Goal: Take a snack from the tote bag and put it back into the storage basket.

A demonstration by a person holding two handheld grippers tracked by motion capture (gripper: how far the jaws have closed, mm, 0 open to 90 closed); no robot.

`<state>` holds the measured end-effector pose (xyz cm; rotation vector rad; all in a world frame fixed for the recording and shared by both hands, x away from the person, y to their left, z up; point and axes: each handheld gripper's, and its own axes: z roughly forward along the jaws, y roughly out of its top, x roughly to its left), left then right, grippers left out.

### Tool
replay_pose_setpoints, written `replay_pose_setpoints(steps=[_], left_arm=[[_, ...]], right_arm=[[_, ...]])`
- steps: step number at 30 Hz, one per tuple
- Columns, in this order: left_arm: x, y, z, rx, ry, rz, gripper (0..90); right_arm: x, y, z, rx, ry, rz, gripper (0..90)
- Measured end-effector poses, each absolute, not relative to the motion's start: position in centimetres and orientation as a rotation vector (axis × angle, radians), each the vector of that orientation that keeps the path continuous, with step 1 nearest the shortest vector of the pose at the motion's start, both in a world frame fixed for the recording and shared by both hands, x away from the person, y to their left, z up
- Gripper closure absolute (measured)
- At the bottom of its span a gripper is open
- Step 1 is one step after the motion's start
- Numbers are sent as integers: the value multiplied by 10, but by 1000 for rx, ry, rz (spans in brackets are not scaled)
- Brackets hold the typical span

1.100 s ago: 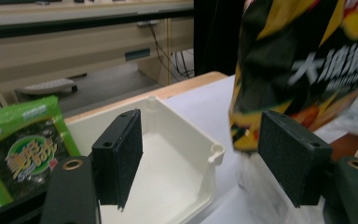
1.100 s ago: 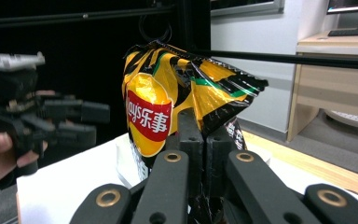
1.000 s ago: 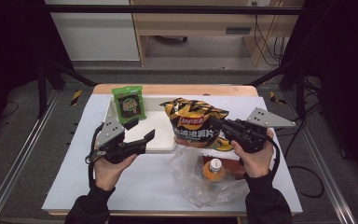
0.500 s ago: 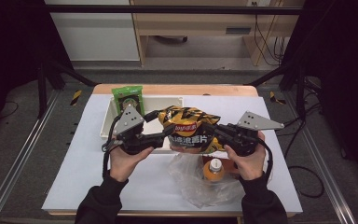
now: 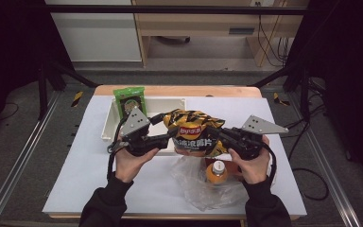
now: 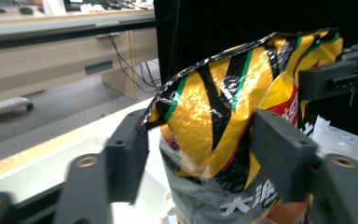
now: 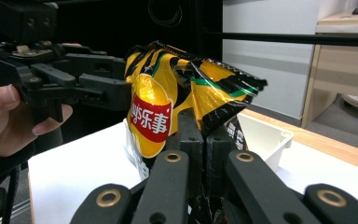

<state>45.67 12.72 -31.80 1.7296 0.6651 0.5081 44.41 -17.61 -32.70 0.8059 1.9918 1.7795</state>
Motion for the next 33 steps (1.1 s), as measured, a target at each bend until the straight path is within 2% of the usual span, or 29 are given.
replay_pose_setpoints(steps=[5, 10, 12, 16, 24, 29, 33], left_arm=[[461, 125, -323, 1739, 681, 492, 222], [463, 121, -325, 1734, 652, 451, 215], [463, 120, -325, 1738, 653, 457, 258], [460, 120, -323, 1736, 680, 474, 468], [454, 119, -321, 1739, 723, 495, 787], [450, 119, -319, 1726, 751, 506, 868], [446, 124, -315, 1682, 765, 469, 887]], right_arm=[[442, -177, -327, 787, 1982, 1787, 889], [444, -173, -328, 768, 2017, 1783, 889], [444, -171, -329, 767, 2027, 1778, 889], [447, -168, -331, 788, 2023, 1764, 883], [447, -166, -334, 801, 2030, 1743, 833], [447, -163, -335, 796, 2035, 1731, 781], [445, -164, -335, 783, 2035, 1743, 733]])
